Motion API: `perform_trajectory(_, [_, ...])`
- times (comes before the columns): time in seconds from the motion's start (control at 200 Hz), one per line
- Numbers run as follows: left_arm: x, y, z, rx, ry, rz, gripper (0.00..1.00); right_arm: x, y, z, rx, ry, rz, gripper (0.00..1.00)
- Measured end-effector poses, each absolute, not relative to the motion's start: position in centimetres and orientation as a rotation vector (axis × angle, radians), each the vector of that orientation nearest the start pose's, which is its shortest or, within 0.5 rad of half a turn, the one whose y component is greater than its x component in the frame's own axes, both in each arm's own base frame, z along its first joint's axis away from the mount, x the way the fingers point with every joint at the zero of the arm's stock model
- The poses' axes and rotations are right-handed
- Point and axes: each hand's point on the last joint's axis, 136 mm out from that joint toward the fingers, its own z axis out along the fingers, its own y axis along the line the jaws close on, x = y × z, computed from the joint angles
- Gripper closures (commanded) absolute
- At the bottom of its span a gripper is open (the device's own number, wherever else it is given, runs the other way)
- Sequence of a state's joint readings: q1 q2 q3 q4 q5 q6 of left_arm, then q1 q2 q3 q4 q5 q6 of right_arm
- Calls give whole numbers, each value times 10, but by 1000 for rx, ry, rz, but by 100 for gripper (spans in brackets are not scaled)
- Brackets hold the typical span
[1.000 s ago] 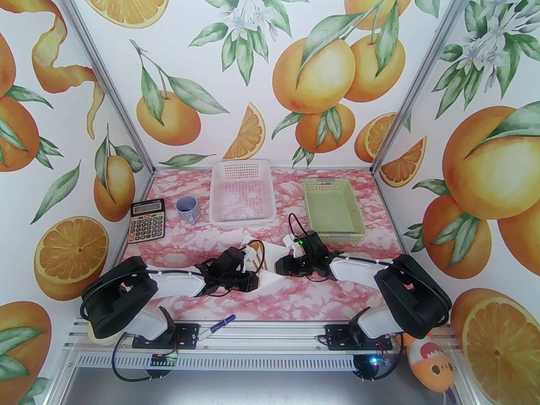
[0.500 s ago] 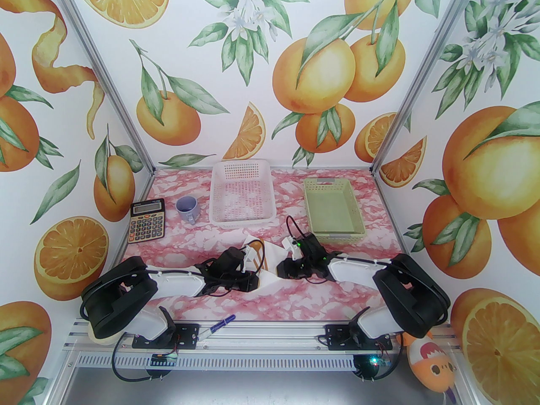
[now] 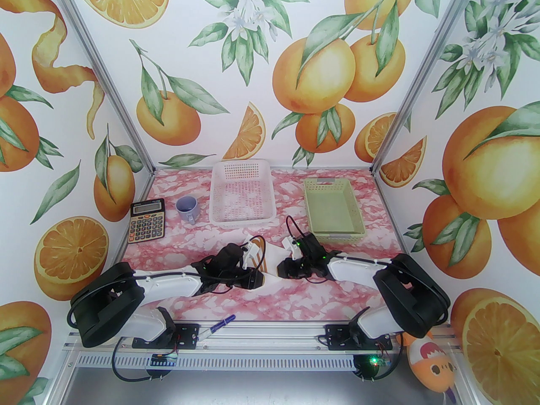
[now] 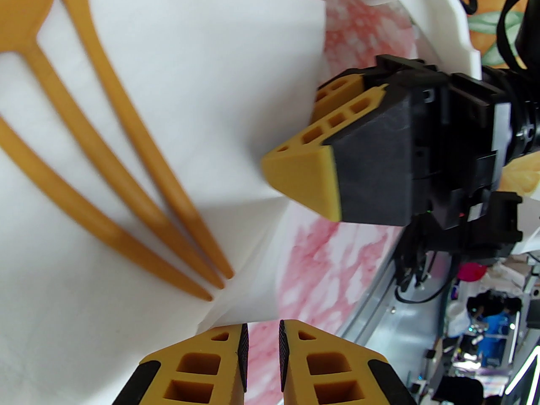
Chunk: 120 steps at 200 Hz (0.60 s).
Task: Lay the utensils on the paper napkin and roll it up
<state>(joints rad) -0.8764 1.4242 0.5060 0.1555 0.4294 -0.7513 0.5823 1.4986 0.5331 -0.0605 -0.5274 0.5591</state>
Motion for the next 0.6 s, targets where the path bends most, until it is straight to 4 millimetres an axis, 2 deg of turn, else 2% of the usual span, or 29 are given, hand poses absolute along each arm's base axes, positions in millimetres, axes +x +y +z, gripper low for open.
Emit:
perform_trajectory(0.095, [169,-312,59,405,2604,-1190,72,207,240,19,-242,2774,1050,77])
perform_trajectory(0.255, [172,-310,53,409,2610,-1146,71,207,240,19,-242,2774,1049,76])
perform_trajectory(0.44, [172,-315,43,419,2634,-1156,75,207,240,19,-240,2777,1046,76])
perform_trajectory(0.6, [174,-319,40,428,2643,-1157,79,209,239,20,-235,2780,1035,71])
